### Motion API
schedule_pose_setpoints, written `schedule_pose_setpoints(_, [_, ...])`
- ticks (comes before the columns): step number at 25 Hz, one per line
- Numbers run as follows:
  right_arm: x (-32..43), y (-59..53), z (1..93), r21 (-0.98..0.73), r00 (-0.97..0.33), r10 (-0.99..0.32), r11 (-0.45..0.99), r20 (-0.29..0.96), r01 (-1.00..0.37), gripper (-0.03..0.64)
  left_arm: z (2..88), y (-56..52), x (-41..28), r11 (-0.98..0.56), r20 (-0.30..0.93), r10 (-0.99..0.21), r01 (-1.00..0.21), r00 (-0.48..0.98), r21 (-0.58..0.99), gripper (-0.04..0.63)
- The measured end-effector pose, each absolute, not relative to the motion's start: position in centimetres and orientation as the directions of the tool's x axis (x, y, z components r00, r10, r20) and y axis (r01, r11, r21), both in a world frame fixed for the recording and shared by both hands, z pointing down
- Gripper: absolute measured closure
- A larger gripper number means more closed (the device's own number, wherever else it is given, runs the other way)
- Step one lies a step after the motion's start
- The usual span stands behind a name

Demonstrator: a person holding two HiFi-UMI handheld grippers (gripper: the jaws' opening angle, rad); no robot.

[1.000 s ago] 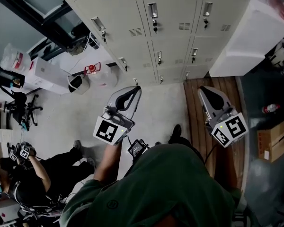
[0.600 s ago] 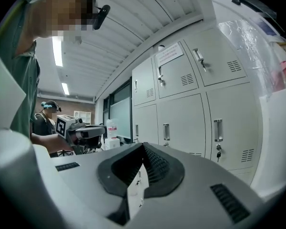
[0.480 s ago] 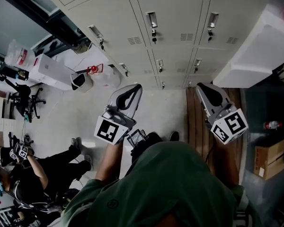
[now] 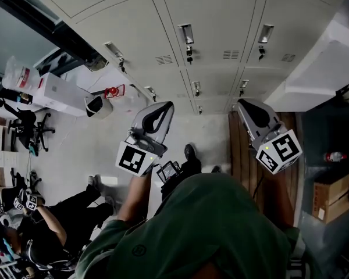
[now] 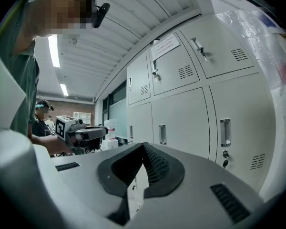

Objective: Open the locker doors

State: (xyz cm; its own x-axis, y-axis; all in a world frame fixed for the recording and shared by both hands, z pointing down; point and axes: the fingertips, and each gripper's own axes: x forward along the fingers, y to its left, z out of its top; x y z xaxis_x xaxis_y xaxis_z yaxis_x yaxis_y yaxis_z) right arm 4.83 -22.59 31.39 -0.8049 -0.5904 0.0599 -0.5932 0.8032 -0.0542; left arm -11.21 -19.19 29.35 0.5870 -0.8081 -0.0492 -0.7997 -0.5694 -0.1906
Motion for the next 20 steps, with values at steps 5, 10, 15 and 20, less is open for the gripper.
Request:
schedule_pose_setpoints(5, [2.3, -25.9, 31.5, -0.054, -0.792, -0.606, 0.791, 0.071, -0.61, 0.612, 29.2, -22.7, -13.4, -0.588, -0.058, -0.794, -0.788, 0.606, -0.184, 0.604])
schedule_pose_setpoints(10, [-1.0, -29.0, 31.5, -0.049, -0.778, -0.624, 0.777, 0.073, -0.628, 0.614, 29.4, -26.5, -16.0, -0.618, -0.059, -0.771, -0.767, 0.634, -0.172, 0.604])
schedule_pose_setpoints(15, [-4.0, -32.0, 31.6, -0.041, -0.757, -0.649, 0.757, 0.073, -0.652, 0.612, 29.5, -29.8, -18.1, -0.652, -0.069, -0.74, -0.739, 0.669, -0.171, 0.604])
schedule_pose_setpoints(20, [-6.9, -34.7, 31.6, -0.025, -0.746, -0.663, 0.746, 0.061, -0.665, 0.612, 29.6, -32.1, -19.6, -0.68, -0.069, -0.712, -0.711, 0.699, -0.178, 0.604])
